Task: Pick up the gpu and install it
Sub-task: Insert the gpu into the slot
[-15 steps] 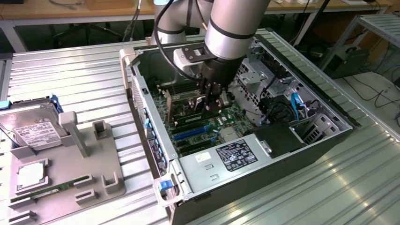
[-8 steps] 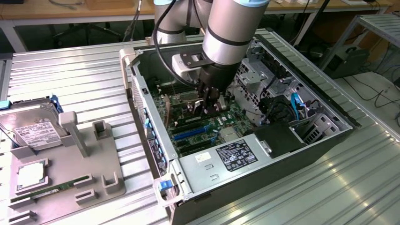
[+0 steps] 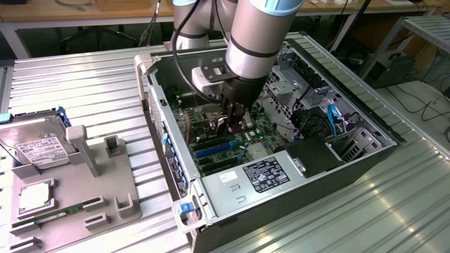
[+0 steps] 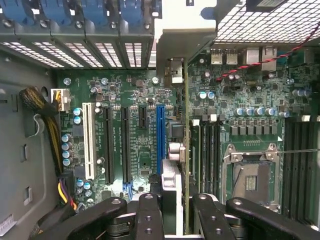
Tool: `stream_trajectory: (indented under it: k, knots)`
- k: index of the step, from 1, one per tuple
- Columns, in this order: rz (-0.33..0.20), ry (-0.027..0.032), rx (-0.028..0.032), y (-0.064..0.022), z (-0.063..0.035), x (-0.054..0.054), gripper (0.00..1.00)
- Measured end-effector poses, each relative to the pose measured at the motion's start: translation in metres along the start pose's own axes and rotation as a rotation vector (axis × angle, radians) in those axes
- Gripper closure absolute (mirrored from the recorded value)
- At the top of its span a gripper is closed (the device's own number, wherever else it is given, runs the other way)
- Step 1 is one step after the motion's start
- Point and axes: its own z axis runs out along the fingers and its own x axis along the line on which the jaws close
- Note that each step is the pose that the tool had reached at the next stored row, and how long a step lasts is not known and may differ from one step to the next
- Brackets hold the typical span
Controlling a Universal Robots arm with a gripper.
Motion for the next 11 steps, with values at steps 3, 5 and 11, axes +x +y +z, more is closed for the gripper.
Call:
stream_trajectory:
  k: [3, 5, 11]
  knots:
    - [0.000, 0.0000, -0.0011, 0.0014, 0.0054, 0.001, 0.72]
    - [0.000, 0.0002, -0.0026, 0.0016, 0.0072, 0.001, 0.72]
    - [0.001, 0.0004, -0.0081, 0.0026, 0.0115, 0.002, 0.72]
